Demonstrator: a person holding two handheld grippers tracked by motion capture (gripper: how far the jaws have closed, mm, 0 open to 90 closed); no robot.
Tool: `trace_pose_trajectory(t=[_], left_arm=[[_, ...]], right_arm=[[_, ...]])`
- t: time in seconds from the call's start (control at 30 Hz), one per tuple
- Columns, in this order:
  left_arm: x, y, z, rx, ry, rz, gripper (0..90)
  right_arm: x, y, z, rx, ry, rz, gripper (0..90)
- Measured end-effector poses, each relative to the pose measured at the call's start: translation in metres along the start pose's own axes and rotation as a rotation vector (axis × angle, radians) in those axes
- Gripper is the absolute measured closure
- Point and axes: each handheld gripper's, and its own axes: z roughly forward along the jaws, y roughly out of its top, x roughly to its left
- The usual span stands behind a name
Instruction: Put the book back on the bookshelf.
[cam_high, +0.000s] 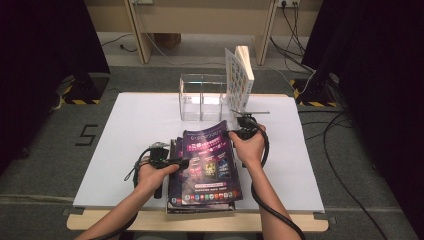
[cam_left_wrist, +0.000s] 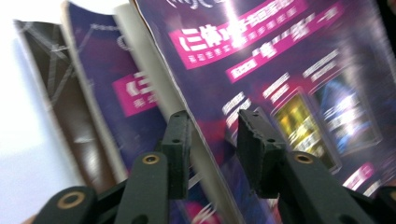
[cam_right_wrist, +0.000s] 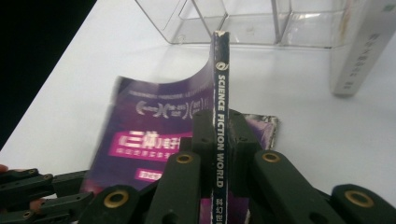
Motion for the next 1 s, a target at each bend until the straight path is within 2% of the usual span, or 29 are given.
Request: trace_pose_trajectory(t=[0.1,0.27,0.33,0.47,0.6,1.0], left_arm=[[0.002,-0.002,-0.007,-0.017,0.002,-0.003,62.0],[0.003,-0.008,-0.018,-0.037,0.001,0.009,61.6],[0.004,-0.012,-0.023,-0.042,0.013,0.024,61.2],[0.007,-0.017,-0.028,-0.052,0.023,0.025,60.8],[0.013,-0.025,-0.035,-0.069,0.041,0.010,60.6],[0.020,-0.037,-0.043,-0.095,0.048,-0.016,60.1]], right_arm=[[-0.001,0.001,-0.006,-0.021,-0.026,-0.008,84.5],[-0.003,0.001,-0.012,-0.035,-0.028,-0.007,84.5],[-0.004,0.001,-0.014,-0.042,-0.033,-0.009,84.5],[-0.004,0.001,-0.016,-0.049,-0.037,-0.009,84.5],[-0.002,0.002,-0.019,-0.065,-0.042,-0.021,84.5],[0.007,0.011,-0.037,-0.142,-0.060,-0.047,84.6]])
